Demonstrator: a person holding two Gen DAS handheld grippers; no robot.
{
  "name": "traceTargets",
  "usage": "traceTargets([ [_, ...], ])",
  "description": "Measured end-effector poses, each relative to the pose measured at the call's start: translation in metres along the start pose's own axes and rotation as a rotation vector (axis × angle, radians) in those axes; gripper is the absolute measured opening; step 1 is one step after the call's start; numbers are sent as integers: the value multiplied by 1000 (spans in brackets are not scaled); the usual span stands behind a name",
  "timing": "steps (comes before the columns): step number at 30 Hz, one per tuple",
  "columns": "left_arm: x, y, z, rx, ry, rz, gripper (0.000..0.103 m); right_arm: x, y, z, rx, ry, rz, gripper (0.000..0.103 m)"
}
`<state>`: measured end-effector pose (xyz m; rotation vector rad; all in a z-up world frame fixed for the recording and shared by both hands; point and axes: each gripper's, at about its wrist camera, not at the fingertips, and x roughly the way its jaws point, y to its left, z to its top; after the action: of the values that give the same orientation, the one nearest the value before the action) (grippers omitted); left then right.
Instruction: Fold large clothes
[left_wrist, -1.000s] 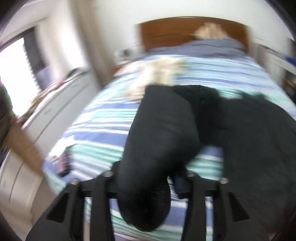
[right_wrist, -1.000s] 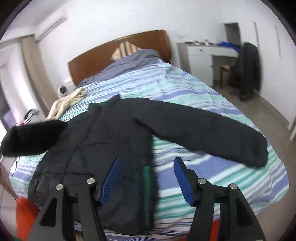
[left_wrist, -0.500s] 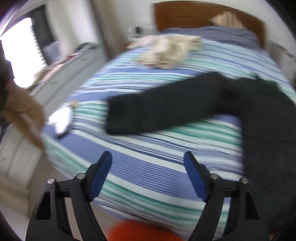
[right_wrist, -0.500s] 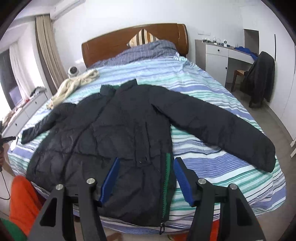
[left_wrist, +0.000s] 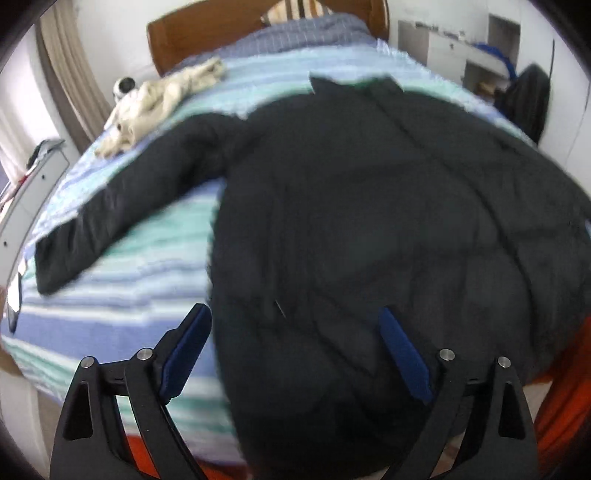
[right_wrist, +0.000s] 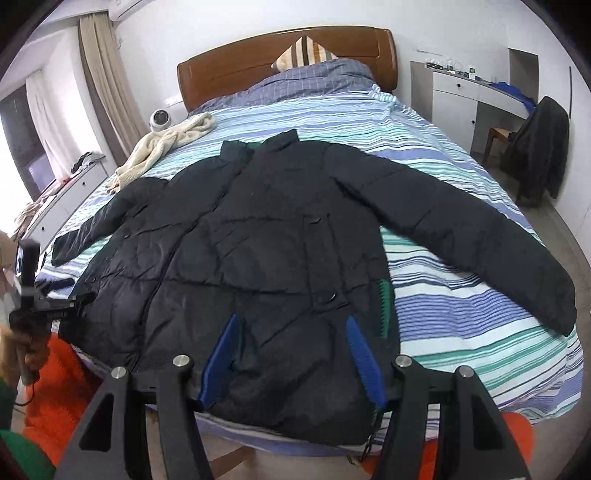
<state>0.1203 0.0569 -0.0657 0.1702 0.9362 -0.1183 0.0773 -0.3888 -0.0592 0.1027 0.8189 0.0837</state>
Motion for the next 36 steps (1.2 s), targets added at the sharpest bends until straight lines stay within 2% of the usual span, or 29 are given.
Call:
traceTargets([
  [3,1,34,54,-100,-73,0,97,2,3,-2,2,9,4,62],
  [4,6,52,83,-157,-105,14,99,4,3,-1,9,11,7,62],
  [6,20,75,120,-226,-123,52,99,8,2,0,34,14,24,62],
  [8,50,95,167,-287,-119,98,99,9,2,2,55,14,46,62],
  [10,80,103,195,-303,-97,155,99,10,5,3,57,13,52,62],
  [12,125,113,211,-331,-23,233,99,11,10,3,44,16,47,62],
  [14,166,129,203,-361,83,300,98,12,14,2,30,20,33,62],
  [15,195,143,189,-389,188,362,98,12,15,1,26,23,29,62],
  [16,207,154,172,-408,244,377,100,12,16,0,25,25,25,62],
  [17,210,165,159,-436,244,353,103,12,16,-1,27,25,22,62],
  [19,196,180,142,-493,188,304,103,15,15,-7,40,34,22,62],
  [21,178,188,134,-527,189,294,102,19,12,-11,59,51,29,62],
  [23,142,196,123,-537,125,308,102,27,9,-13,69,74,44,62],
  [24,135,198,119,-517,97,328,103,28,9,-12,65,74,48,62],
  [25,133,202,112,-483,103,380,103,30,10,-11,57,70,50,62],
  [26,142,208,105,-458,156,432,103,30,11,-10,52,66,51,62],
  [27,151,217,91,-454,255,476,102,32,12,-7,45,63,54,62],
  [28,148,221,81,-480,263,461,101,32,14,-4,36,58,55,62],
  [30,125,231,68,-568,206,392,99,28,16,0,22,40,43,62],
  [31,103,227,58,-606,157,314,99,22,17,2,9,20,28,62],
  [33,74,212,45,-604,88,213,100,13,18,4,-27,-8,-18,62],
  [36,36,177,23,-535,27,145,102,9,12,2,-90,-8,-107,62],
])
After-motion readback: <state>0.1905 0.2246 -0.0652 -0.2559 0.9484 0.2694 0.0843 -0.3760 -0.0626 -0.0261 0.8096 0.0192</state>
